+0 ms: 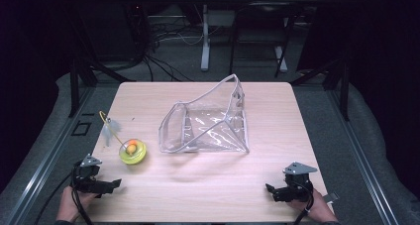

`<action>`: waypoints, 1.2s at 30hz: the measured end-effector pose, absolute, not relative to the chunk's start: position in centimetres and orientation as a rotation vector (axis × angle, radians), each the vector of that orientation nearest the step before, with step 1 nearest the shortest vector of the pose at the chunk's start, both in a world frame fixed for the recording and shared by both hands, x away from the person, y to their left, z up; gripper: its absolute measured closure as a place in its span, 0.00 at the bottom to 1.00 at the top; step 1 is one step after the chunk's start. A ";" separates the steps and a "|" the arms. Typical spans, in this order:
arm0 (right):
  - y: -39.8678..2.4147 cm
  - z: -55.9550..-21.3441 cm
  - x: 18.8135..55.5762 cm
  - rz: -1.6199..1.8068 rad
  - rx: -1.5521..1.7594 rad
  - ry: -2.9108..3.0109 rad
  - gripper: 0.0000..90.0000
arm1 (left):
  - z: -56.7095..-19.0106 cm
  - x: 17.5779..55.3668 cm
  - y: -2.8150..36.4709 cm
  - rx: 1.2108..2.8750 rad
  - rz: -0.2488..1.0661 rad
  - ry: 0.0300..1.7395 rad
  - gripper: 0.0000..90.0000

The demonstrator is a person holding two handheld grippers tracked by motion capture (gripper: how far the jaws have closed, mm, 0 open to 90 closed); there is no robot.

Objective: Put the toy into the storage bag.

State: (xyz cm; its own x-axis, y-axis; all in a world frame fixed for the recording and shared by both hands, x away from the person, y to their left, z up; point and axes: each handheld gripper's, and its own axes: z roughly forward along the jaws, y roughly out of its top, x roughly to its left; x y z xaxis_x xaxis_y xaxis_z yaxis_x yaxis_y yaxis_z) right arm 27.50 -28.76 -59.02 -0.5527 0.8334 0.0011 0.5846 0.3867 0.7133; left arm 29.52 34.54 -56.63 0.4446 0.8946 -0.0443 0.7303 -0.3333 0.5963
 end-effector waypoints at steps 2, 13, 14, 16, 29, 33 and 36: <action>-28.8 -59.0 27.5 0.961 1.232 2.292 0.00 | -56.4 29.4 34.3 2.149 0.382 1.342 0.00; -28.8 -59.0 27.5 0.962 1.231 2.294 0.00 | -54.4 29.1 32.9 2.084 0.326 1.249 0.00; -28.8 -59.0 27.5 0.962 1.231 2.292 0.00 | -54.2 29.0 32.8 2.077 0.321 1.248 0.00; -28.8 -59.0 27.5 0.961 1.231 2.292 0.00 | -53.9 29.0 32.5 2.068 0.320 1.234 0.00; -28.8 -59.0 27.5 0.963 1.230 2.294 0.00 | -52.3 29.0 31.4 2.033 0.288 1.152 0.00; -28.8 -59.0 27.5 0.962 1.230 2.294 0.00 | -51.6 29.2 31.0 2.017 0.306 1.131 0.00; -28.8 -59.0 27.5 0.963 1.230 2.295 0.00 | -51.0 29.4 30.6 1.994 0.314 1.118 0.00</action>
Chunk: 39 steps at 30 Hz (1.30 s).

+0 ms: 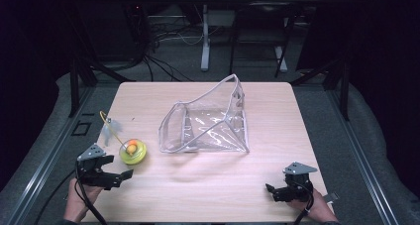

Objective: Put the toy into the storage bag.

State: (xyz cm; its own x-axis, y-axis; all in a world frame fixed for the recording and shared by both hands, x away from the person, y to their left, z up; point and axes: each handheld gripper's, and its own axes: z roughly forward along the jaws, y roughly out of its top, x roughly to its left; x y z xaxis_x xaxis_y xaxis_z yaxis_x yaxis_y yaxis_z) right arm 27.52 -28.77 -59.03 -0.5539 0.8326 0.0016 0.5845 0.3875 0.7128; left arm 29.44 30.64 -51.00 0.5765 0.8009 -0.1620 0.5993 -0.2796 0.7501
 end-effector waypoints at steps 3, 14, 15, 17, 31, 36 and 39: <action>-28.8 -59.0 27.5 0.963 1.230 2.294 0.00 | -50.4 29.7 30.4 1.964 0.325 1.107 0.00; -28.8 -59.0 27.5 0.963 1.230 2.295 0.00 | -49.0 30.9 30.0 1.911 0.342 1.076 0.00; -28.8 -59.0 27.5 0.963 1.230 2.295 0.00 | -48.8 31.1 30.0 1.903 0.339 1.076 0.00; -28.8 -59.0 27.5 0.963 1.230 2.295 0.00 | -48.5 31.3 30.0 1.891 0.341 1.076 0.00; -28.8 -59.0 27.5 0.963 1.230 2.295 0.00 | -46.9 32.9 29.8 1.882 0.376 1.095 0.01; -28.8 -59.0 27.5 0.963 1.230 2.295 0.00 | -46.5 33.1 29.6 1.877 0.418 1.140 0.27; -28.8 -59.0 27.5 0.963 1.230 2.295 0.00 | -46.3 33.1 29.7 1.861 0.439 1.152 0.39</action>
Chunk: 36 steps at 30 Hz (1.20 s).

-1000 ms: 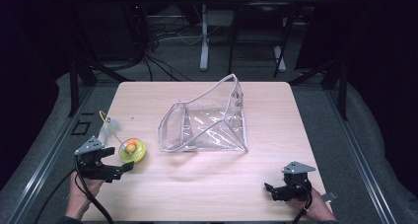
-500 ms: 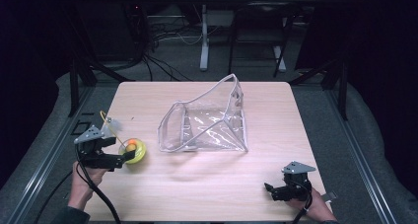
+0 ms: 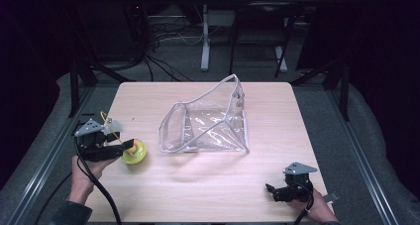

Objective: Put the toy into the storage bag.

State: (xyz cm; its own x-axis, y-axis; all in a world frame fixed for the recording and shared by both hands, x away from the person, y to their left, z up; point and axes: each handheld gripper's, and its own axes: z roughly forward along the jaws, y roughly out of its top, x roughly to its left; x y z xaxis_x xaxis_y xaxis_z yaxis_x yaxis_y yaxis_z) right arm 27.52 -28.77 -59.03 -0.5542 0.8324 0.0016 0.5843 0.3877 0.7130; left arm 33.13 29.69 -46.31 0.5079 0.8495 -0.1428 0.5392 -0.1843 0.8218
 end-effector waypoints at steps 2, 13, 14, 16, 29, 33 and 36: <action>-28.8 -59.0 27.5 0.963 1.230 2.295 0.00 | -46.1 33.0 29.8 1.842 0.466 1.165 0.46; -28.8 -59.0 27.5 0.963 1.230 2.295 0.00 | -45.5 32.7 30.3 1.838 0.480 1.157 0.70; -28.8 -59.0 27.5 0.963 1.230 2.294 0.00 | -45.4 32.7 30.4 1.839 0.490 1.157 0.72; -28.8 -59.0 27.5 0.963 1.230 2.294 0.00 | -45.4 32.6 30.5 1.835 0.490 1.160 0.75; -28.8 -59.0 27.5 0.962 1.231 2.292 0.00 | -45.3 32.7 30.2 1.860 0.472 1.140 0.98; -28.8 -59.0 27.5 0.963 1.231 2.292 0.00 | -45.2 32.7 30.0 1.870 0.460 1.131 0.98; -28.8 -59.0 27.5 0.962 1.231 2.292 0.00 | -45.1 32.8 30.0 1.881 0.449 1.122 0.98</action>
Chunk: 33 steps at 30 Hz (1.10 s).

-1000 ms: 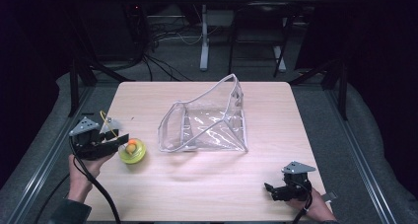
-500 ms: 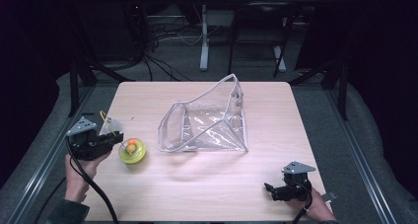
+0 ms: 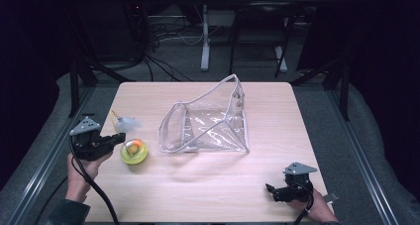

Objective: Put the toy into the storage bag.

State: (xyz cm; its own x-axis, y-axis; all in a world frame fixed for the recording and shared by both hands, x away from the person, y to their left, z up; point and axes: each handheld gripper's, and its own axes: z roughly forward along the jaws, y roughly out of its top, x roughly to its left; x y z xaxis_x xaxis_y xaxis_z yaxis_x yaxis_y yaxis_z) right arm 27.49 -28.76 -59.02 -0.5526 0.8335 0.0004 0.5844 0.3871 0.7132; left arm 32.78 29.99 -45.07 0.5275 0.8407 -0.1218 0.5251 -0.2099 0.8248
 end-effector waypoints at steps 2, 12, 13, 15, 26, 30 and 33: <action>-28.8 -59.0 27.5 0.962 1.231 2.292 0.00 | -44.9 32.7 30.0 1.877 0.452 1.118 0.98; -28.8 -59.0 27.5 0.962 1.230 2.293 0.00 | -44.3 31.8 30.0 1.904 0.428 1.079 0.98; -28.8 -59.0 27.5 0.963 1.229 2.293 0.00 | -44.3 31.7 30.0 1.909 0.428 1.076 0.98; -28.8 -59.0 27.5 0.964 1.230 2.293 0.00 | -44.2 31.4 30.1 1.909 0.429 1.072 0.98; -28.8 -59.0 27.5 0.962 1.230 2.293 0.00 | -42.6 30.6 30.4 1.872 0.462 1.030 0.98; -28.8 -59.0 27.5 0.964 1.230 2.294 0.00 | -42.2 30.6 30.3 1.877 0.472 1.015 0.98; -28.8 -59.0 27.5 0.963 1.230 2.294 0.00 | -41.9 30.7 30.2 1.884 0.467 1.008 0.98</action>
State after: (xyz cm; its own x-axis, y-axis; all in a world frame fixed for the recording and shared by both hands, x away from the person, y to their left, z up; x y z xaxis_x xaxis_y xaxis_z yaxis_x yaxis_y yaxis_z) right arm 27.49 -28.77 -59.03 -0.5541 0.8324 0.0012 0.5841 0.3877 0.7131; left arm 30.73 30.16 -41.89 0.5929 0.8008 -0.0854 0.4520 -0.2431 0.8583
